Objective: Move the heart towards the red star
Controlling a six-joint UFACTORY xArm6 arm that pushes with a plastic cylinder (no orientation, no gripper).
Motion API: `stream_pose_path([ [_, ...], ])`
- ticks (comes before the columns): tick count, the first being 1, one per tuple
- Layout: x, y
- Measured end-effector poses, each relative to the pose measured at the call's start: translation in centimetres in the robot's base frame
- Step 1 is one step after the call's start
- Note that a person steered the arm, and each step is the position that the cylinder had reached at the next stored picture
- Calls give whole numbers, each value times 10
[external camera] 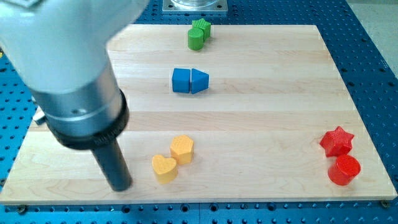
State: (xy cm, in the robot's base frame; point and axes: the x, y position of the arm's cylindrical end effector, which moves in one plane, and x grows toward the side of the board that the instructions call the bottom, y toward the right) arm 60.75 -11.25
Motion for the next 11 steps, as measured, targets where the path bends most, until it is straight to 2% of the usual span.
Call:
stream_pose_path([
  [1,-9,48],
  [2,-50,98],
  [3,-71,156],
  [5,-53,209],
  [6,-38,169],
  [7,-18,190],
  [9,-69,243],
  [10,-54,240],
  [11,-47,287],
])
